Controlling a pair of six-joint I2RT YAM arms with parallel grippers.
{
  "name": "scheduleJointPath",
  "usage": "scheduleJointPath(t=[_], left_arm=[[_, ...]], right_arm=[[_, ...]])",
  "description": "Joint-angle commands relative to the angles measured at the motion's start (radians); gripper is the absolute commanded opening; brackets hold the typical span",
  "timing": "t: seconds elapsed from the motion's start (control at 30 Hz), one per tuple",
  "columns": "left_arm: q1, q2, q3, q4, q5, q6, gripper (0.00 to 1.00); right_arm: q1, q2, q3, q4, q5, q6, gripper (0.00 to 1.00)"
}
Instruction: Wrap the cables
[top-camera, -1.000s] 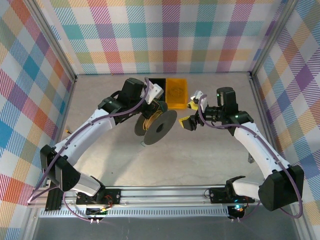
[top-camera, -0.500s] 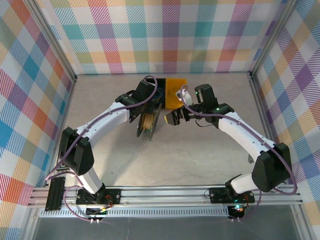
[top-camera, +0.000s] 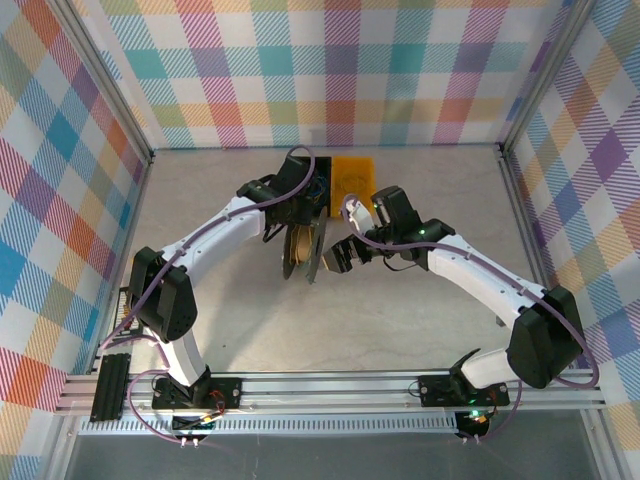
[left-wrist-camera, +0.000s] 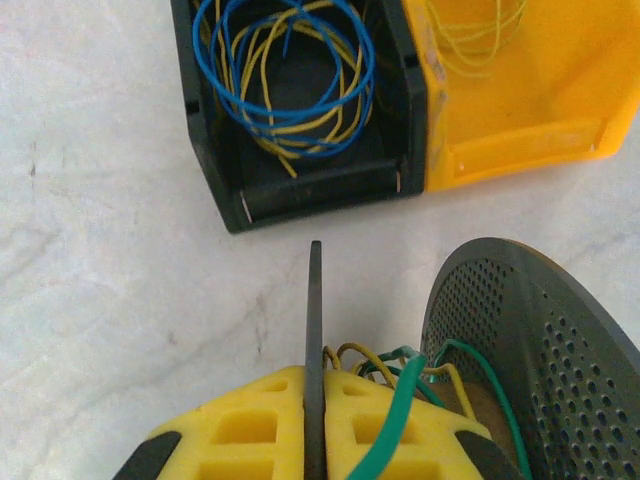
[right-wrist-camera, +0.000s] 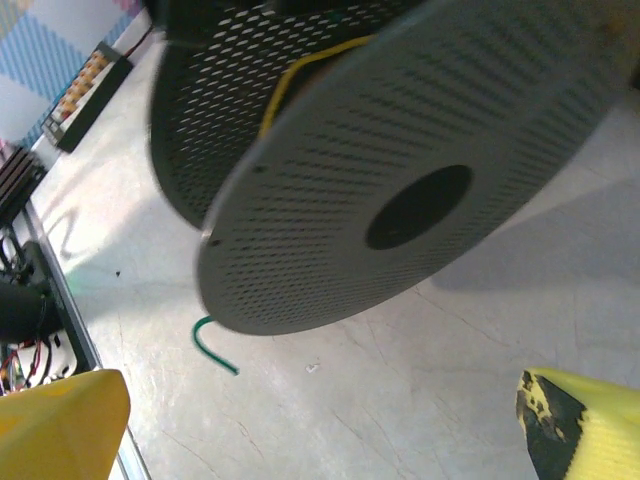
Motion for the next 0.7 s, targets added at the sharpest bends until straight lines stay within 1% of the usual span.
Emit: scheduleJointPath(t=[0.0, 0.1, 0.17, 0.27, 0.3, 0.4, 0.5, 0.53, 0.63, 0.67], left_arm=[[0.007, -0.020, 0.023, -0.061, 0.047, -0.062, 0.00], [0.008, -0.068, -0.054, 0.002, 0.095, -0.067, 0.00], [0.007, -0.102, -0.096, 0.039, 0.125, -0.073, 0.00], [0.006, -0.131, -0.086, 0.002, 0.124, -0.085, 0.00], [0.005, -0.139, -0.080, -0.010, 0.129, -0.083, 0.00], [-0.011, -0.189, -0.102, 0.014, 0.216, -0.036, 0.00], [-0.014, -0.264, -0.146, 0.044, 0.317, 0.034, 0.00], [-0.013, -0.295, -0.161, 0.051, 0.368, 0.074, 0.00], [-0.001, -0.375, -0.188, 0.050, 0.532, 0.186, 0.00], [0.005, -0.393, -0.190, 0.042, 0.584, 0.216, 0.00]], right_arm=[[-0.003, -0.016, 0.044, -0.020, 0.047, 0.127, 0.99], [-0.003, -0.038, 0.023, 0.015, 0.034, 0.139, 0.99], [-0.003, -0.048, 0.020, 0.003, 0.022, 0.133, 0.99], [-0.002, -0.094, 0.010, -0.019, -0.011, 0.158, 0.99], [-0.002, -0.116, 0.007, -0.037, 0.001, 0.171, 0.99], [-0.002, -0.192, 0.013, -0.120, 0.063, 0.160, 0.99], [-0.002, -0.268, 0.010, -0.168, 0.063, 0.052, 0.99], [-0.003, -0.295, -0.007, -0.163, 0.045, 0.005, 0.99], [-0.005, -0.372, -0.083, -0.106, -0.077, -0.163, 0.99], [-0.007, -0.393, -0.105, -0.078, -0.102, -0.197, 0.99]])
